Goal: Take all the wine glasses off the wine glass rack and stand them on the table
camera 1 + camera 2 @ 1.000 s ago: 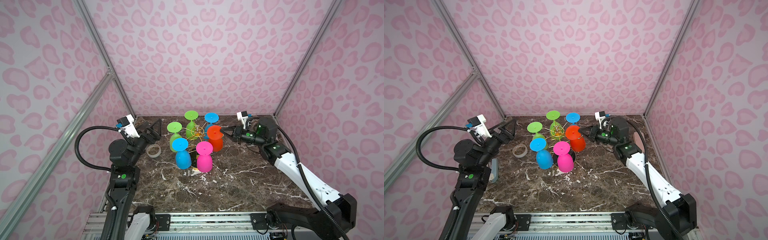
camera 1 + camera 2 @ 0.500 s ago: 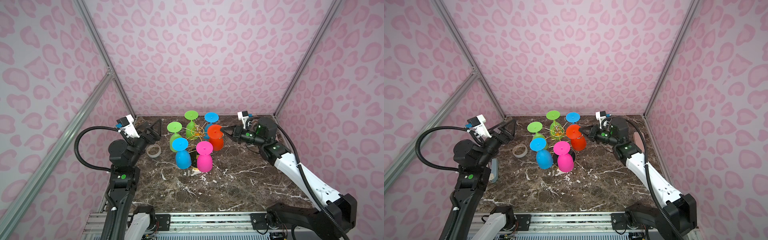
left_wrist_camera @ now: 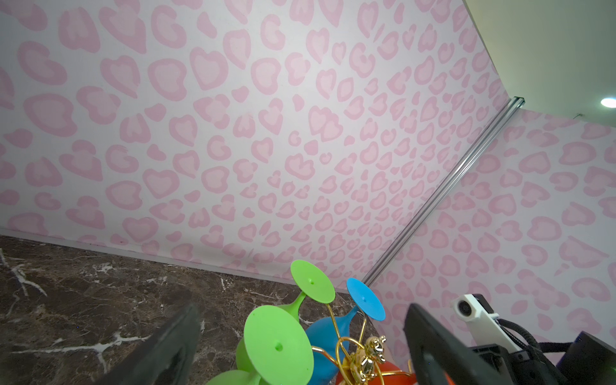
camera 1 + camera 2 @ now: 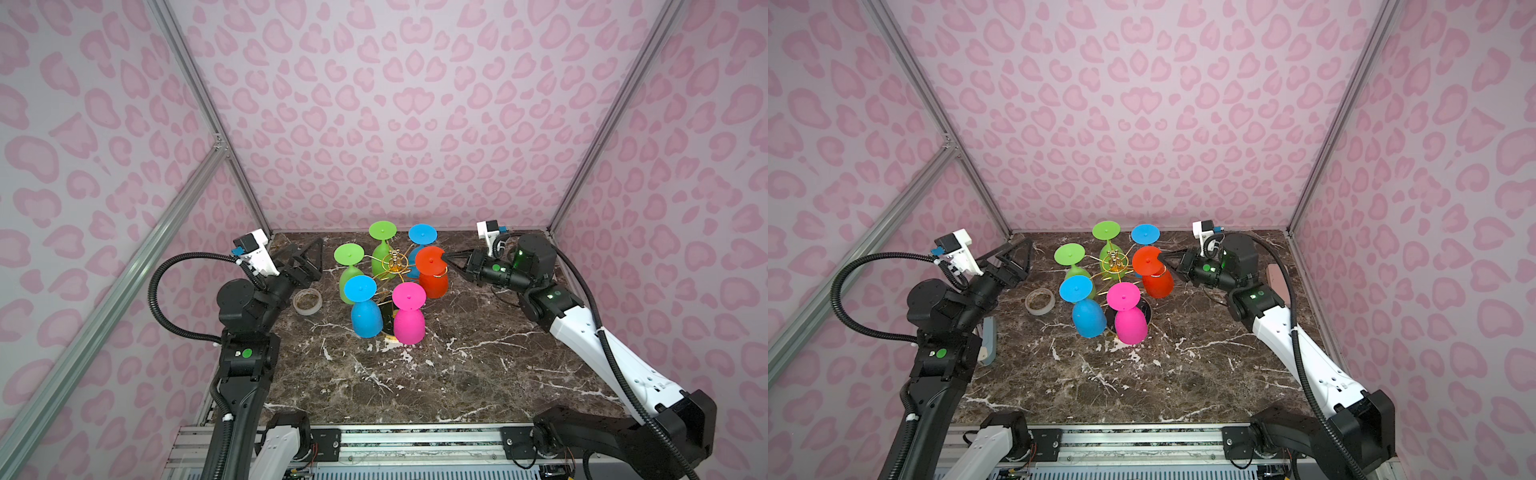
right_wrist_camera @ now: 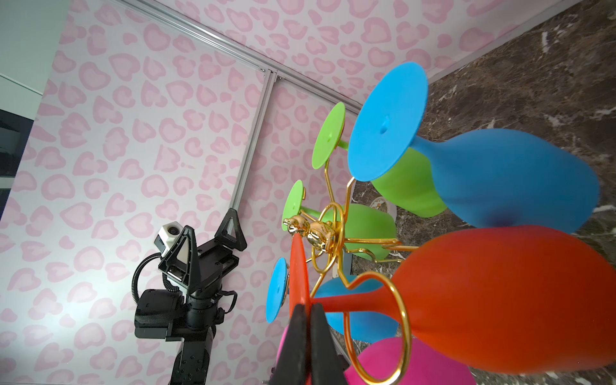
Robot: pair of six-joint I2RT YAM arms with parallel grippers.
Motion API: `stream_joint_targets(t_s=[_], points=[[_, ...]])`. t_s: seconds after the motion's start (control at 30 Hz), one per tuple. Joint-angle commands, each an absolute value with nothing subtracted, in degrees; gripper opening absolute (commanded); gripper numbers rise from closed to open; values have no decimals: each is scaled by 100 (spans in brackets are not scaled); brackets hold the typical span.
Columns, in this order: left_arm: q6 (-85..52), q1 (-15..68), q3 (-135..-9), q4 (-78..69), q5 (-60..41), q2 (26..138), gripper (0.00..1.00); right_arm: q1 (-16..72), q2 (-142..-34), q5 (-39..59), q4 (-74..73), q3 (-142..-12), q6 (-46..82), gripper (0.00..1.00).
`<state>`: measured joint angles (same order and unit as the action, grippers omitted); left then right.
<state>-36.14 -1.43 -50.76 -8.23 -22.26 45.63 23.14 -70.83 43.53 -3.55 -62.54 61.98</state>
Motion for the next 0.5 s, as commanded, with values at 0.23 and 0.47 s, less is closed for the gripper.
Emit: stream_joint_targets(t_s=[0.23,0.47], points=[[-3658,-150,-5071,-911,-2300,4558,97,2355,-7249,4508,-1023,-6192,6661,0],[-3657,-151,-5054,-897,-2305,4530,97,2347,-7212,4476,-1035,-6144,6773,0]])
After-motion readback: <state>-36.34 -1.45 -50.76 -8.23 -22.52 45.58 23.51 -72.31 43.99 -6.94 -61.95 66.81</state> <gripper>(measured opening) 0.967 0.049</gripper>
